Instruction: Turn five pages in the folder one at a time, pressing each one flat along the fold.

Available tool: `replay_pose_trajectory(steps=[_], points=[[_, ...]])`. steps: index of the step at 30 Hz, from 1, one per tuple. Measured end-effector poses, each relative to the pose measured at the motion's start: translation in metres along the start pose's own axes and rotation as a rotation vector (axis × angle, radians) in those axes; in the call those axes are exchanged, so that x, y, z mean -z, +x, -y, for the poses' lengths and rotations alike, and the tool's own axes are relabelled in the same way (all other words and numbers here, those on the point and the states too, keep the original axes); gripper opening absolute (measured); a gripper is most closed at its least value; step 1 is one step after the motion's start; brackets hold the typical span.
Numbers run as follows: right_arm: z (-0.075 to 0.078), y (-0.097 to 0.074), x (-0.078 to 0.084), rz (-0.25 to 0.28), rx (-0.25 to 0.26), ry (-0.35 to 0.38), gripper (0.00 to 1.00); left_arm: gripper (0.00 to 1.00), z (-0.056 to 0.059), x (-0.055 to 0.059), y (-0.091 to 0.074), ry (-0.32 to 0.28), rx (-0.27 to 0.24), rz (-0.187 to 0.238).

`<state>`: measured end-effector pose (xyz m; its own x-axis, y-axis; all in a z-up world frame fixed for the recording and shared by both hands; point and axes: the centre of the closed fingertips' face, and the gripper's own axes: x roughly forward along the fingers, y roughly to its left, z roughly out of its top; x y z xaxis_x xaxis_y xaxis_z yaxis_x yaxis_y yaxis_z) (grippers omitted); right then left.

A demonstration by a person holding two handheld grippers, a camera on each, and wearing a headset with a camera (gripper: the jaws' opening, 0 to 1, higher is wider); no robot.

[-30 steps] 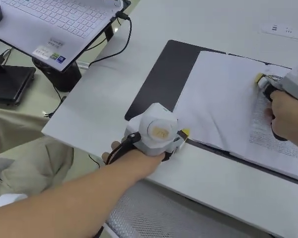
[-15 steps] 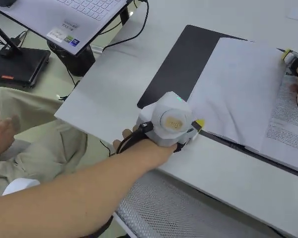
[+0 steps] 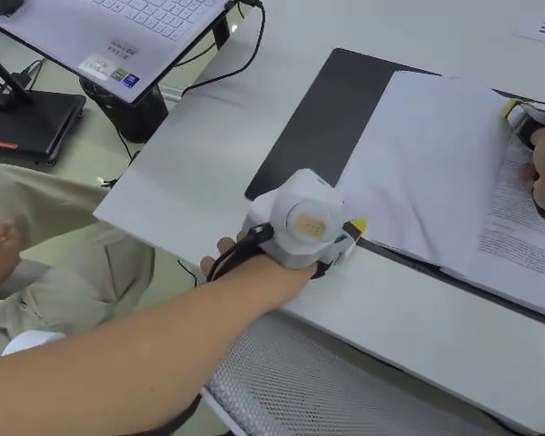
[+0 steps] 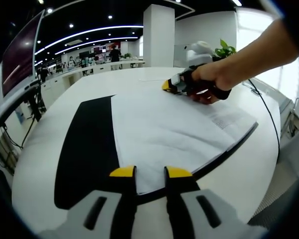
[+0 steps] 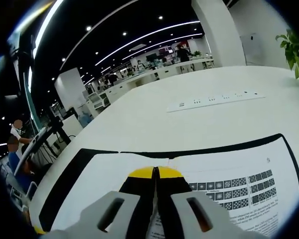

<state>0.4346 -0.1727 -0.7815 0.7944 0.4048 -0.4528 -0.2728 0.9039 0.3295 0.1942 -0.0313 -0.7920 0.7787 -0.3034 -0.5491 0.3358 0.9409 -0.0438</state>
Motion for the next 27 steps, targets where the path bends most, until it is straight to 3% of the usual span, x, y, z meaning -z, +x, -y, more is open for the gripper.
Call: replay_pose_trajectory(steps=[27], points=[[-0.025,-0.058,0.032,-0.052,-0.055,0.020,0.00,0.21,-0.001,0.001,-0.004,-0.001,-0.004,0.012]])
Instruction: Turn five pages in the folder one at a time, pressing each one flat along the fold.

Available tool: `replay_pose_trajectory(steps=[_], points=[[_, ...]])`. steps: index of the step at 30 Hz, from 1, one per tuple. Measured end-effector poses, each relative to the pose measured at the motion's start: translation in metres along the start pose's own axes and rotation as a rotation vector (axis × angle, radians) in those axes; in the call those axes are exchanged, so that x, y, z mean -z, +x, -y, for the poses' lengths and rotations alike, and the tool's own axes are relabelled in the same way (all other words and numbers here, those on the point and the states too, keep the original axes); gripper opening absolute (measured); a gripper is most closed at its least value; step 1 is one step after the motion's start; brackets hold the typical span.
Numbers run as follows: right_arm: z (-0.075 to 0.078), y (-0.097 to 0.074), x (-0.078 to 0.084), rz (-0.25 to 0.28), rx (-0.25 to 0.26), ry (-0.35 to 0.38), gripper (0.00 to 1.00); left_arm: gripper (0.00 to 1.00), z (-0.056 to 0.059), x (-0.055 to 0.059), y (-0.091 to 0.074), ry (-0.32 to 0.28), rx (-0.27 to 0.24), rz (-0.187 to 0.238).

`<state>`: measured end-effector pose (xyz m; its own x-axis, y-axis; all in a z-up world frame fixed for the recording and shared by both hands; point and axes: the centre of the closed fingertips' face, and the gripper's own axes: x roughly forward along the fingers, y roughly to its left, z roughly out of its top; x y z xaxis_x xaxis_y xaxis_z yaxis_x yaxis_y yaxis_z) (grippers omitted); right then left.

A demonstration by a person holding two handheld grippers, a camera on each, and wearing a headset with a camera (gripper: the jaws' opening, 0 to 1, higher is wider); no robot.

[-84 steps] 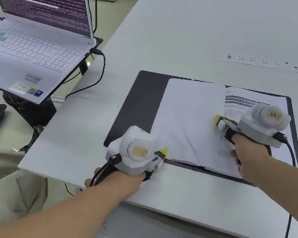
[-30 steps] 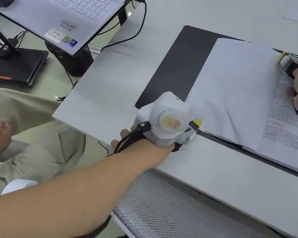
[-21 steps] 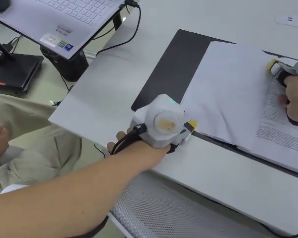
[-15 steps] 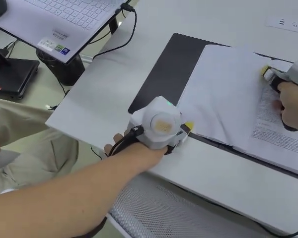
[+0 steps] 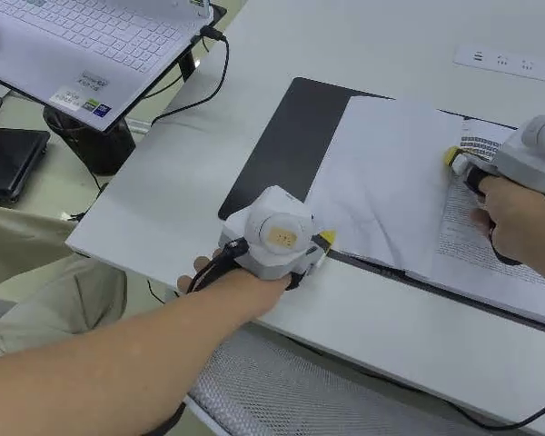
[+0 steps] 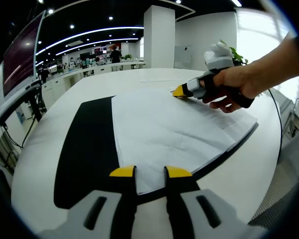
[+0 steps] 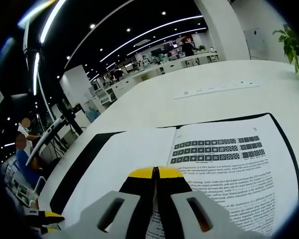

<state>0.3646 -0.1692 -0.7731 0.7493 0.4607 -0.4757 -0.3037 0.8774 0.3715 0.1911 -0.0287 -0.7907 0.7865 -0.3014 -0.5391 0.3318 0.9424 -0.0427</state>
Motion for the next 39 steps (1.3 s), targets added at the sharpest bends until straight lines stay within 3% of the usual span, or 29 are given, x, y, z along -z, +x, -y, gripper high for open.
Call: replay_pose_trajectory(steps=[4,12,21,39], points=[[0.001,-0.002,0.004,-0.006,-0.003,0.017,0.00,0.21,0.000,0.000,0.000,0.001,0.000,0.000],[-0.016,-0.030,0.018,-0.018,-0.023,0.030,0.00,0.20,-0.001,0.000,0.000,0.003,0.002,0.001],[-0.020,-0.044,0.027,-0.029,-0.029,0.040,0.00,0.20,-0.001,0.000,0.000,0.001,0.002,0.003],[-0.033,-0.087,0.068,-0.063,-0.043,0.054,0.00,0.20,-0.001,-0.001,0.001,-0.004,0.001,0.011]])
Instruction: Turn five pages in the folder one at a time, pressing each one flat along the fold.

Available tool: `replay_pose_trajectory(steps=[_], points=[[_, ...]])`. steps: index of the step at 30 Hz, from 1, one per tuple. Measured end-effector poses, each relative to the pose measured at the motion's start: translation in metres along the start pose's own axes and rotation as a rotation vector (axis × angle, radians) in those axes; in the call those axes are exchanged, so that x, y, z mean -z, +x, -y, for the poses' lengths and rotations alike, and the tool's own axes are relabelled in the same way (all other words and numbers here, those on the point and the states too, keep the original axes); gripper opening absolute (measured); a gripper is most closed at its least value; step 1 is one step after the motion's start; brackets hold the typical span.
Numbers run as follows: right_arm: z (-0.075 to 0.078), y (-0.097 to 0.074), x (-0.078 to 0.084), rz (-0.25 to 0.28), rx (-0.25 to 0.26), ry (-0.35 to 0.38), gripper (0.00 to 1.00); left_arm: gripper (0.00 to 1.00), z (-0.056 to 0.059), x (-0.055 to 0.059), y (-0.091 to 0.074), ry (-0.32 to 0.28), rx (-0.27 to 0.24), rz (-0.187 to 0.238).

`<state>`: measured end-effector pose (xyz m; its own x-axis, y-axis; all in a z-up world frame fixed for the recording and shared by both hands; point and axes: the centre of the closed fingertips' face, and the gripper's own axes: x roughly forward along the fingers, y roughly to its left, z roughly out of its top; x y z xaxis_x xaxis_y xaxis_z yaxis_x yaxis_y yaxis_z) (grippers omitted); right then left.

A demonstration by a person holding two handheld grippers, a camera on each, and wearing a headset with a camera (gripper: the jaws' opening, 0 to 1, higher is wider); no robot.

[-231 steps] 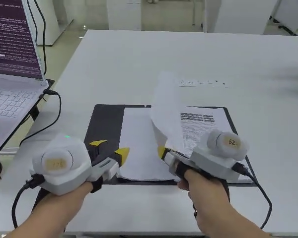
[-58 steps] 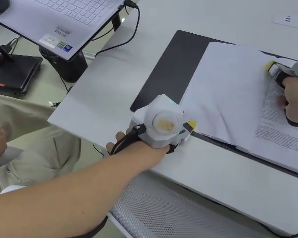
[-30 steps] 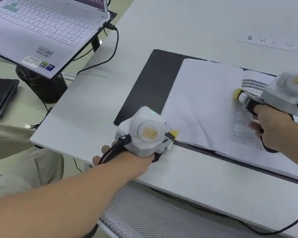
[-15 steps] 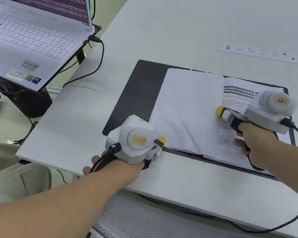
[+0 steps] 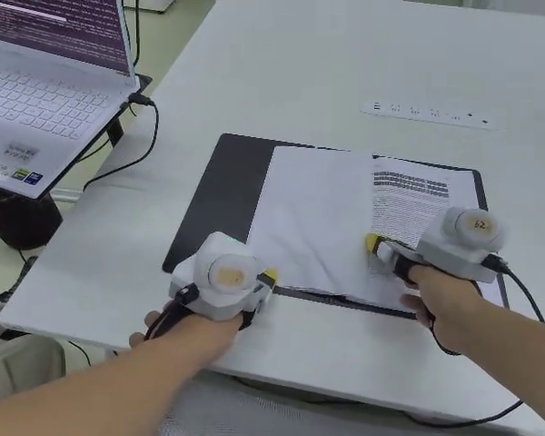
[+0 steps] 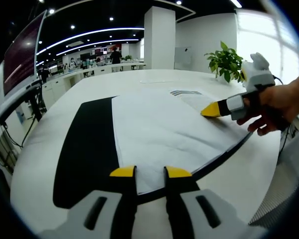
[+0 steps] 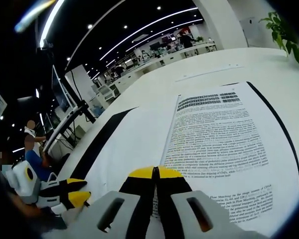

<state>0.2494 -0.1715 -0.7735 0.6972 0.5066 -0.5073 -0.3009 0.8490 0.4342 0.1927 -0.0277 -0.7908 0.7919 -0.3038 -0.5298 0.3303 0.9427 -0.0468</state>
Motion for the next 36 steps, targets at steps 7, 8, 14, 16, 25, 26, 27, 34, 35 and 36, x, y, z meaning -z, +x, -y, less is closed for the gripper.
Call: replay_pose_trajectory(steps=[7,8,14,16,25,26,27,34,35,36], points=[[-0.002,-0.011,0.013,-0.008,-0.003,-0.007,0.00,0.20,0.001,-0.001,-0.001,-0.001,0.001,0.001],[-0.002,-0.013,0.016,-0.009,-0.004,-0.007,0.00,0.20,0.001,-0.001,-0.001,-0.001,0.001,0.001],[-0.006,-0.026,0.030,-0.016,-0.005,-0.007,0.00,0.20,0.002,0.000,-0.003,-0.001,0.002,0.002],[-0.008,-0.031,0.035,-0.022,-0.008,-0.014,0.00,0.20,0.002,0.000,-0.003,-0.001,0.002,0.003],[-0.016,-0.052,0.058,-0.088,-0.038,-0.018,0.00,0.20,0.003,0.000,-0.004,-0.001,0.002,0.004],[-0.017,-0.054,0.060,-0.095,-0.041,-0.022,0.00,0.20,0.003,0.000,-0.004,-0.001,0.002,0.004],[-0.018,-0.055,0.062,-0.106,-0.045,-0.022,0.00,0.20,0.003,0.000,-0.004,-0.001,0.002,0.003],[-0.030,-0.075,0.081,-0.220,-0.079,0.048,0.00,0.20,0.002,0.000,-0.006,0.001,0.002,0.002],[-0.033,-0.078,0.082,-0.228,-0.086,0.060,0.00,0.20,0.002,0.000,-0.006,0.001,0.002,0.002],[-0.036,-0.081,0.083,-0.233,-0.096,0.069,0.00,0.20,0.002,0.000,-0.006,0.001,0.002,0.002]])
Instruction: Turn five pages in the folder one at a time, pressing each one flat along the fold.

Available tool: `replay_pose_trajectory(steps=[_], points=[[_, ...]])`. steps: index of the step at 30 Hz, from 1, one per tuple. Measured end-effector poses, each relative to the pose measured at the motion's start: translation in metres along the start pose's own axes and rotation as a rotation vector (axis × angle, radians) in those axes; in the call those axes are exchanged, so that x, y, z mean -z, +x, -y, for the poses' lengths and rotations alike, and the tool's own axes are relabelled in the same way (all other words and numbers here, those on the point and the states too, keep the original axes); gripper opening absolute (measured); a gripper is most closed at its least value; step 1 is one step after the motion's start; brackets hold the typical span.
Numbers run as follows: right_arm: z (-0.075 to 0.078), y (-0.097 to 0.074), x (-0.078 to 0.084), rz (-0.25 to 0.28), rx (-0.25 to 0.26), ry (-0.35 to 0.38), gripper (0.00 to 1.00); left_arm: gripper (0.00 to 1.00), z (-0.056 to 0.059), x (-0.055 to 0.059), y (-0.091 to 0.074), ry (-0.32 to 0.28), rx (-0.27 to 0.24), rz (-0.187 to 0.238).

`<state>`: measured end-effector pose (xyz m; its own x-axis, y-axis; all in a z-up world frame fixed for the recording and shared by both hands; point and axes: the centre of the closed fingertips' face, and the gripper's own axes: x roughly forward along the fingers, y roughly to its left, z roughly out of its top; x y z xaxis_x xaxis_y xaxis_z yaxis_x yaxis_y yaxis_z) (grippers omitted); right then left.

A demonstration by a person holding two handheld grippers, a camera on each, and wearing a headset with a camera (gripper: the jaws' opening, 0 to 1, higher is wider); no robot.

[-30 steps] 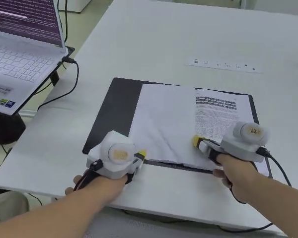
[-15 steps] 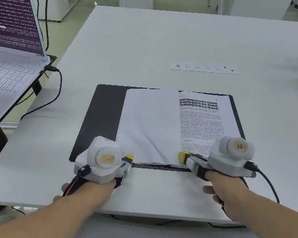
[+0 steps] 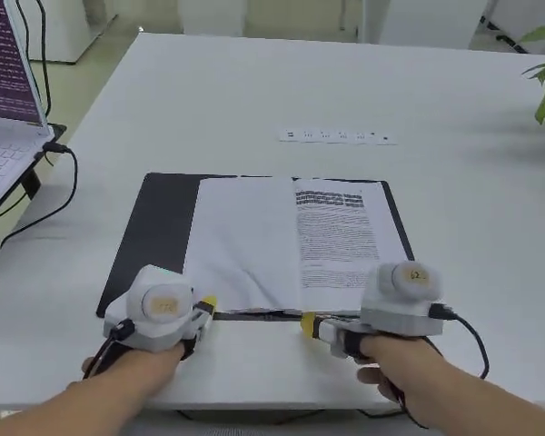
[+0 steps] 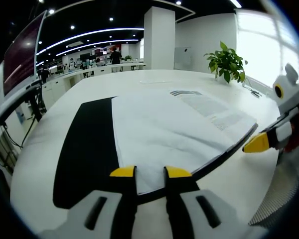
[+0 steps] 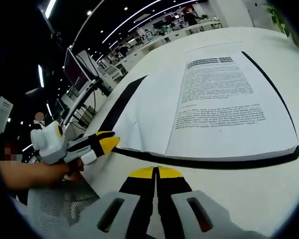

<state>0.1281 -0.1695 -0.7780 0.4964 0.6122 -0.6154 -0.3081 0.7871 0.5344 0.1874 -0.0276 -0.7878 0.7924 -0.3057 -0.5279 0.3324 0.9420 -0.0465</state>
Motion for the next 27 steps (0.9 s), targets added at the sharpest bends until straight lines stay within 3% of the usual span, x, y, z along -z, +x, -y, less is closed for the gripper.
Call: replay_pose_trajectory(steps=[6,10,12,13,15,18,20,22,25,27], points=[[-0.027,-0.026,-0.007,0.034,-0.068,0.076,0.00,0.20,0.000,-0.001,-0.001,-0.013,-0.006,-0.012],[-0.041,-0.056,-0.023,0.101,-0.105,0.114,0.00,0.27,0.007,-0.002,0.000,-0.041,0.036,-0.088],[-0.042,-0.071,-0.032,0.138,-0.109,0.122,0.00,0.27,0.013,-0.001,-0.004,-0.098,0.071,-0.153],[-0.041,-0.081,-0.038,0.158,-0.104,0.129,0.00,0.25,0.018,-0.001,-0.008,-0.174,0.092,-0.193],[-0.038,-0.093,-0.044,0.179,-0.092,0.124,0.00,0.21,0.026,-0.005,-0.016,-0.304,0.115,-0.223],[-0.026,-0.115,-0.055,0.203,-0.046,0.093,0.00,0.21,0.036,-0.030,-0.034,-0.448,0.153,-0.161],[-0.020,-0.127,-0.062,0.226,-0.028,0.084,0.00,0.24,0.040,-0.046,-0.047,-0.498,0.175,-0.122],[-0.016,-0.137,-0.071,0.259,-0.013,0.071,0.00,0.25,0.043,-0.055,-0.059,-0.541,0.185,-0.114],[-0.006,-0.154,-0.080,0.274,0.021,0.042,0.00,0.28,0.043,-0.074,-0.082,-0.557,0.183,-0.083],[0.000,-0.164,-0.084,0.276,0.056,-0.004,0.00,0.34,0.037,-0.087,-0.093,-0.525,0.146,-0.032]])
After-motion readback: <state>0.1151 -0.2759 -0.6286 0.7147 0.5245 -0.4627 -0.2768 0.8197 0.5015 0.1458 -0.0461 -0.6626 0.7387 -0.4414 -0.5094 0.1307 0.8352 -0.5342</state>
